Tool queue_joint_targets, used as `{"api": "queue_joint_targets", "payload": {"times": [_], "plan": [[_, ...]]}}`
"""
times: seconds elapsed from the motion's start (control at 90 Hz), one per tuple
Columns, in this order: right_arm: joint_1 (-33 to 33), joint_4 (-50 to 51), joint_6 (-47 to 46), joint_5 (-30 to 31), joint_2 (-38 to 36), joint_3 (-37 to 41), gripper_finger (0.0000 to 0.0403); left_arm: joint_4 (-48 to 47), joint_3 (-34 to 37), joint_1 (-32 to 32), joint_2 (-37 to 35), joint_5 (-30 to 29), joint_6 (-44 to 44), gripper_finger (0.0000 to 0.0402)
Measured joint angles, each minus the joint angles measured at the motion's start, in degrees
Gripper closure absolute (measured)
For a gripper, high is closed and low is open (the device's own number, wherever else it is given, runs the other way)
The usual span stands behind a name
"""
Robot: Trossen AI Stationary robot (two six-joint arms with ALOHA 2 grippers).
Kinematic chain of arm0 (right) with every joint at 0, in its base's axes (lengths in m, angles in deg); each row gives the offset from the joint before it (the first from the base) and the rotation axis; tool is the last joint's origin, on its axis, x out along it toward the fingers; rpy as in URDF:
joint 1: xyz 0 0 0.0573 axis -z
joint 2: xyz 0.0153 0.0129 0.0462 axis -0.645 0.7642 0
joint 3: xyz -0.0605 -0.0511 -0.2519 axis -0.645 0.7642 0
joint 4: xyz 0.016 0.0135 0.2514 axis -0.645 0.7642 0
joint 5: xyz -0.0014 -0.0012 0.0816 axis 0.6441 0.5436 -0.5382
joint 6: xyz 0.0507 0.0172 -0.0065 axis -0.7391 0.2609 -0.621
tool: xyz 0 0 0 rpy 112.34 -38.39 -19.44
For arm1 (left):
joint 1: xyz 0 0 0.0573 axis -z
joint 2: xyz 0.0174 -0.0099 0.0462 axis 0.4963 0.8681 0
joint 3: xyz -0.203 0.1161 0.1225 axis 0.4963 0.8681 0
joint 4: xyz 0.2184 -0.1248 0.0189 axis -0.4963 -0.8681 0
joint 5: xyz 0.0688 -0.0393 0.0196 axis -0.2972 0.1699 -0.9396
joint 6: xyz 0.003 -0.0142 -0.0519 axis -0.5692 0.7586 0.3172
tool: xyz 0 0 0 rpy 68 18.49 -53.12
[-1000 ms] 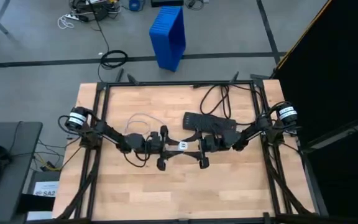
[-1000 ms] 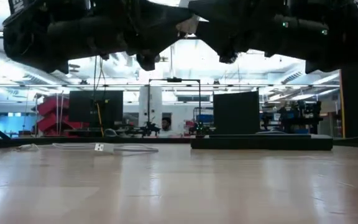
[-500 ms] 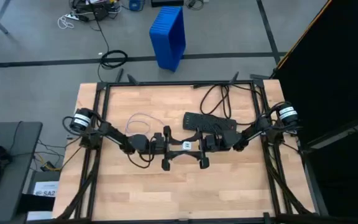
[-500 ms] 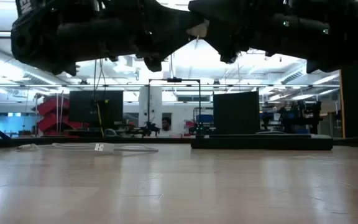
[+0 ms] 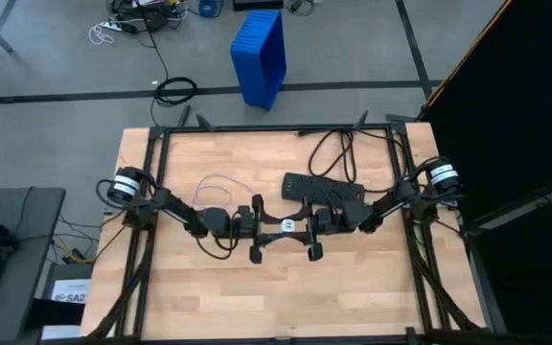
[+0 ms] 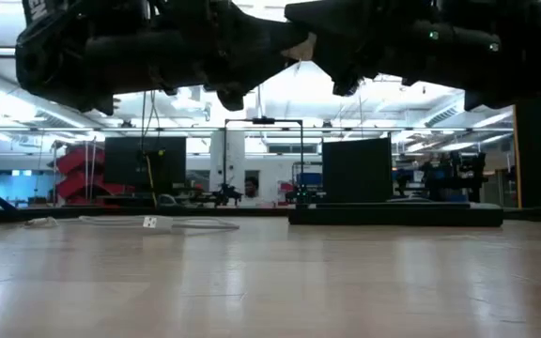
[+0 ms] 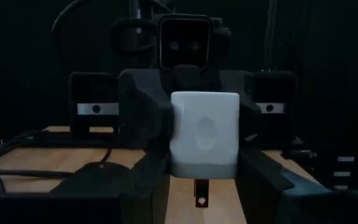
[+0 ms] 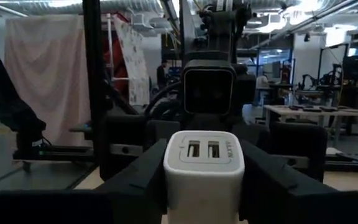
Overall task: Insert USB
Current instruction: Insert the white charger cable into the white charger adapter
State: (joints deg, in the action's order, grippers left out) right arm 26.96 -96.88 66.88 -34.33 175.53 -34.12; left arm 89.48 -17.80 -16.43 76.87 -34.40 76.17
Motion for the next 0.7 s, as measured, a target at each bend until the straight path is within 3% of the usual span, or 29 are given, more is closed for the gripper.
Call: {"api": "queue_joint_targets", "payload": {"times": [0.156, 0.411, 0.7], "plan": [[0.0, 0.3, -0.1, 0.0, 0.0, 0.0, 0.0280, -0.3, 0.0, 0.0, 0.0, 0.0, 1.4, 0.0273], [0.0, 2.0, 1.1, 0.4, 0.1, -0.2, 0.0282, -5.6, 1.7, 0.2, -3.2, -1.2, 5.5, 0.0182], [0.1, 2.9, 0.8, 2.5, 0.1, -0.1, 0.0284, -21.6, 2.8, 1.3, -13.2, -1.8, 7.7, 0.0176]]}}
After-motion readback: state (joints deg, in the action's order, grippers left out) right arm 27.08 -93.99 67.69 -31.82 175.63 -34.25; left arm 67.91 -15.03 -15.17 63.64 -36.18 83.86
